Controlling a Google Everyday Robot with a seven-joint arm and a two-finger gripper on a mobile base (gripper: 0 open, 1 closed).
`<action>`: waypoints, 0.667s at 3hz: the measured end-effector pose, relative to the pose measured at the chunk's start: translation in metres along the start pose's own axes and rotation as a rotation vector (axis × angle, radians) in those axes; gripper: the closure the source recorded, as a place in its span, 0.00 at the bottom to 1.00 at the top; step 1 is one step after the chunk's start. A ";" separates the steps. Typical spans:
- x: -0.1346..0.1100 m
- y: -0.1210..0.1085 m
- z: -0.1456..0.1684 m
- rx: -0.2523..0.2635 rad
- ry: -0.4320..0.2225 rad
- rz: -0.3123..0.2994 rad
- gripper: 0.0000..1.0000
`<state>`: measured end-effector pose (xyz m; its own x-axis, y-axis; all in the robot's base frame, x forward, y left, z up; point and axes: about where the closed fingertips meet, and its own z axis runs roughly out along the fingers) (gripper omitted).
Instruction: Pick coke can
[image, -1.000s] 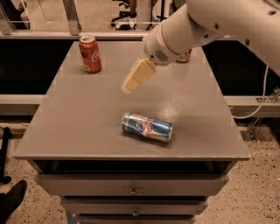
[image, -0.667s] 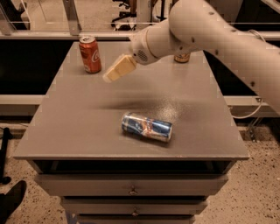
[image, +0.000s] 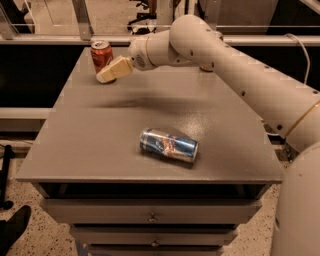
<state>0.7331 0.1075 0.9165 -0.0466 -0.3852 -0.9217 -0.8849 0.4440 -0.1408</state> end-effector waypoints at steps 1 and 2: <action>-0.008 -0.012 0.043 -0.006 -0.084 0.041 0.00; -0.013 -0.014 0.065 -0.020 -0.120 0.060 0.00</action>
Offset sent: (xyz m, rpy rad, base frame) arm 0.0590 0.0693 -0.0107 0.1843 0.0029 0.0177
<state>0.7760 0.1596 0.9071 -0.0447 -0.2580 -0.9651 -0.8912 0.4469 -0.0782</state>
